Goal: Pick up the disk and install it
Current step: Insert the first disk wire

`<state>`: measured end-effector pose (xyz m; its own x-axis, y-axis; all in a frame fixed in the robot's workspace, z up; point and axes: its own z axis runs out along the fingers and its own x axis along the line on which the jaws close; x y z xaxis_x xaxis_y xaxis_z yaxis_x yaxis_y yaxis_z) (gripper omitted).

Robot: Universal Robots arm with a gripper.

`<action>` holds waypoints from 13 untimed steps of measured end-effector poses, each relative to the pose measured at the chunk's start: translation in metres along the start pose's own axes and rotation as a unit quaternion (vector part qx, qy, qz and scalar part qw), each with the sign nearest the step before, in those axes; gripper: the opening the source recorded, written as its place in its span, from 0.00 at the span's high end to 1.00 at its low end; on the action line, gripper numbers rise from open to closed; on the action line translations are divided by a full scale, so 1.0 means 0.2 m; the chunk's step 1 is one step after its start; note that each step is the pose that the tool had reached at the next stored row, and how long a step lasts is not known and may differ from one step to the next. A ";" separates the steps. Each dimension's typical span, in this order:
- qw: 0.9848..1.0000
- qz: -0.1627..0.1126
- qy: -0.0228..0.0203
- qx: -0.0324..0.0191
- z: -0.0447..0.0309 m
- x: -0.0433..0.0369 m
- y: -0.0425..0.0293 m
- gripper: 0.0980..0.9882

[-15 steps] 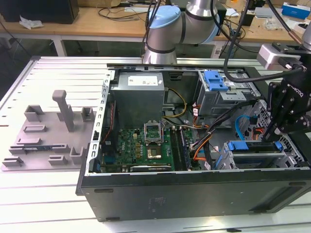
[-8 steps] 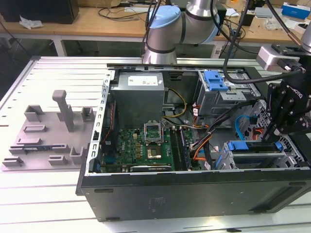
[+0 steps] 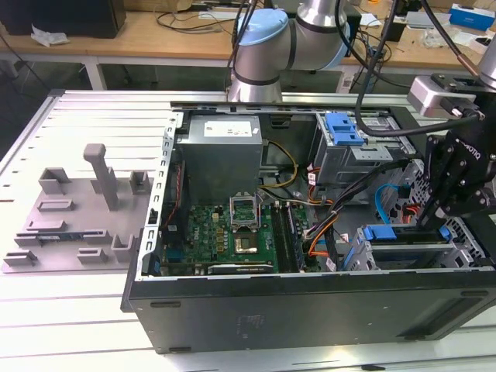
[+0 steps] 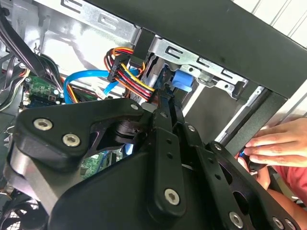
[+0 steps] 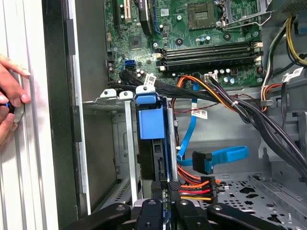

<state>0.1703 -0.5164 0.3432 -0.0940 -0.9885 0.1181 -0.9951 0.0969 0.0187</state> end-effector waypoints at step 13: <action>1.000 0.000 -0.001 0.000 0.048 -0.005 -0.001 0.92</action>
<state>0.1704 -0.5165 0.3335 -0.0940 -0.9888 0.1161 -0.9951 0.0968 0.0189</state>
